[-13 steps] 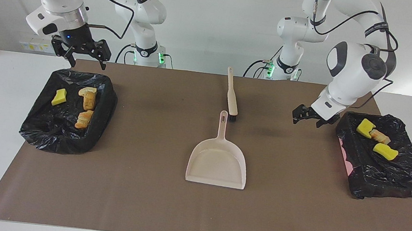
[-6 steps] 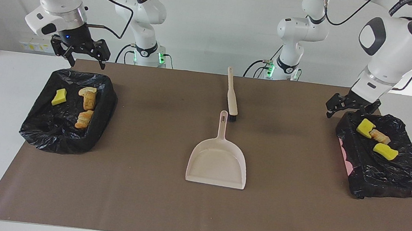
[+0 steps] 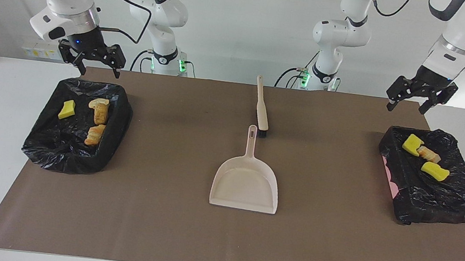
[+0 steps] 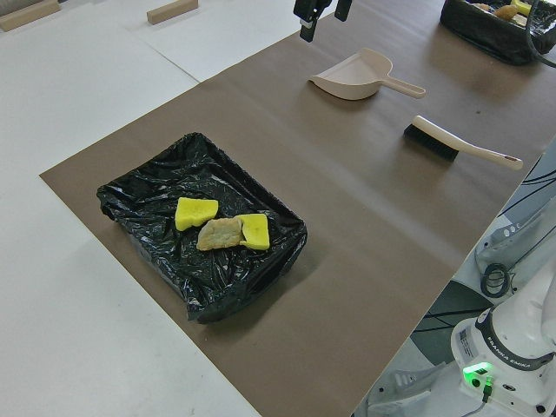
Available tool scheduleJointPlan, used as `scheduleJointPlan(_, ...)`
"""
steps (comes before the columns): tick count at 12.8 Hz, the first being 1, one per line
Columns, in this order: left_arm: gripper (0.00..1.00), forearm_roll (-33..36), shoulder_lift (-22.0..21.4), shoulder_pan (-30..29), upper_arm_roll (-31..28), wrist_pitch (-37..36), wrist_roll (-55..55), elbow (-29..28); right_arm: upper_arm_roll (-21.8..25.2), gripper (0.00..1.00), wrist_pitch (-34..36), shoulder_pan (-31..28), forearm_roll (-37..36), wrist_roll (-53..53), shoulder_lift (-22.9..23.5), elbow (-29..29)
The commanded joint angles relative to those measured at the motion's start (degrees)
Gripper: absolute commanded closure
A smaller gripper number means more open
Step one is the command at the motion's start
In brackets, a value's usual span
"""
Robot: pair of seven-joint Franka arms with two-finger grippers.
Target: Sweep and dump trash in bin
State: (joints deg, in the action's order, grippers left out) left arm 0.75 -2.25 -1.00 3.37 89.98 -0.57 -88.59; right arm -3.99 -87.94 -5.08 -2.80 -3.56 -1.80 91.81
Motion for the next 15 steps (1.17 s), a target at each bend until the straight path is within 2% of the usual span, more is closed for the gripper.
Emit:
scheduleJointPlan(1, 0.0, 0.9, -1.3, 0.6, 0.5, -2.4, -0.2, 0.2, 1.1, 0.0, 0.7, 0.9, 0.4, 1.0, -0.8, 0.4)
scheduleJointPlan(4, 0.0, -0.8, -3.5, 0.1, 0.3, -1.7, -0.5, -3.8, 1.0, 0.0, 0.9, 0.8, 0.5, 1.0, -0.8, 0.4)
scheduleJointPlan(7, 0.0, -2.8, -3.5, -0.1, 0.3, 3.0, -0.1, -4.8, 1.0, 0.0, 1.0, 0.2, 0.7, 1.0, -0.8, 0.5)
scheduleJointPlan(9, 0.0, -3.8, -3.7, -0.1, 0.3, 3.0, -0.1, -5.2, 1.4, 0.0, 1.1, -0.2, 3.0, 1.1, -0.8, 0.5)
scheduleJointPlan(15, 0.0, -4.0, -3.8, 0.0, 0.1, 2.0, -0.4, -5.3, 1.8, 0.0, 0.2, -0.6, 2.6, 1.3, -0.8, 0.3)
